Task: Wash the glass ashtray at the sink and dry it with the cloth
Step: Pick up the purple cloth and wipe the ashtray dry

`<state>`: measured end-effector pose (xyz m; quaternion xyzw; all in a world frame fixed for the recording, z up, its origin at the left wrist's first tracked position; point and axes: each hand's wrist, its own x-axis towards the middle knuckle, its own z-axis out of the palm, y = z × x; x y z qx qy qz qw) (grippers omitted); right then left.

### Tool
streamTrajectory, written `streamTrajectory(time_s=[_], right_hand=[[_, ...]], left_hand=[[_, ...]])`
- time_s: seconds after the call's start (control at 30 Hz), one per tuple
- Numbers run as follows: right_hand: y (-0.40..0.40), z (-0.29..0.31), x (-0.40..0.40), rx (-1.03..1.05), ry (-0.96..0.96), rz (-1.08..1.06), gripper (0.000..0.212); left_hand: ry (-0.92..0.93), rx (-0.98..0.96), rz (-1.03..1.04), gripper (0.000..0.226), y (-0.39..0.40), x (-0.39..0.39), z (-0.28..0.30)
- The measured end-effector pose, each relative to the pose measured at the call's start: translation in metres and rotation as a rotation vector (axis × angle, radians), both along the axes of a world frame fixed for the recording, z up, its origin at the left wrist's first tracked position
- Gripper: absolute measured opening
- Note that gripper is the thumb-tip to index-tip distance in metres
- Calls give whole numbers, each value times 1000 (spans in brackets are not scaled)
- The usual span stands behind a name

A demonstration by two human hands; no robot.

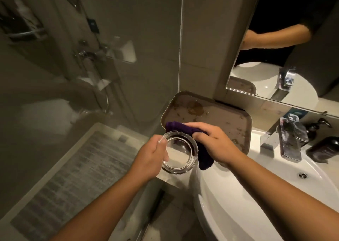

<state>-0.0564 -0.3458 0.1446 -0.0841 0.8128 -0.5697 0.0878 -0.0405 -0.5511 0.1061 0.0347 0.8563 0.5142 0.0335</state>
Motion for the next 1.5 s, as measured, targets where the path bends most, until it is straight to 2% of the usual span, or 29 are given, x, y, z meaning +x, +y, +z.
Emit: streamTrajectory(time_s=[0.1,0.23,0.3,0.37,0.47,0.6,0.73,0.83,0.97,1.07,1.2,1.27,1.33,1.43,1.5], right_hand=[[3,12,-2,-143,-42,15,33],[0,16,5,-150,41,-7,27],[-7,11,12,-118,118,-141,28],[-18,1,22,-219,139,-328,28],[-34,-13,36,-355,124,-554,41],[-33,-15,38,-386,113,-664,38],[-12,-11,40,-408,78,-607,41],[13,-3,37,-369,87,-517,42],[48,23,24,-68,161,-250,44],[62,52,12,45,205,-88,49],[73,69,0,141,204,26,42],[74,71,-2,136,205,43,40],[67,69,-2,41,219,-1,40],[47,57,5,-154,261,-202,38],[28,42,13,-343,245,-353,34]], left_hand=[[55,-37,6,37,2,0,20],[99,-72,80,35,15,-2,29],[123,-72,136,33,25,-2,29],[132,-35,223,31,35,-4,27],[132,84,351,29,59,-8,25],[98,234,461,27,87,-1,18],[32,338,406,26,92,9,10],[-49,308,195,26,83,9,17],[-149,190,-112,42,66,-9,47],[-147,191,-198,43,64,-18,62],[-191,287,-248,44,63,-26,72],[-182,288,-246,44,64,-28,74],[-103,268,-169,42,68,-26,72],[28,245,22,40,79,-21,66],[58,295,171,39,87,-18,61]])
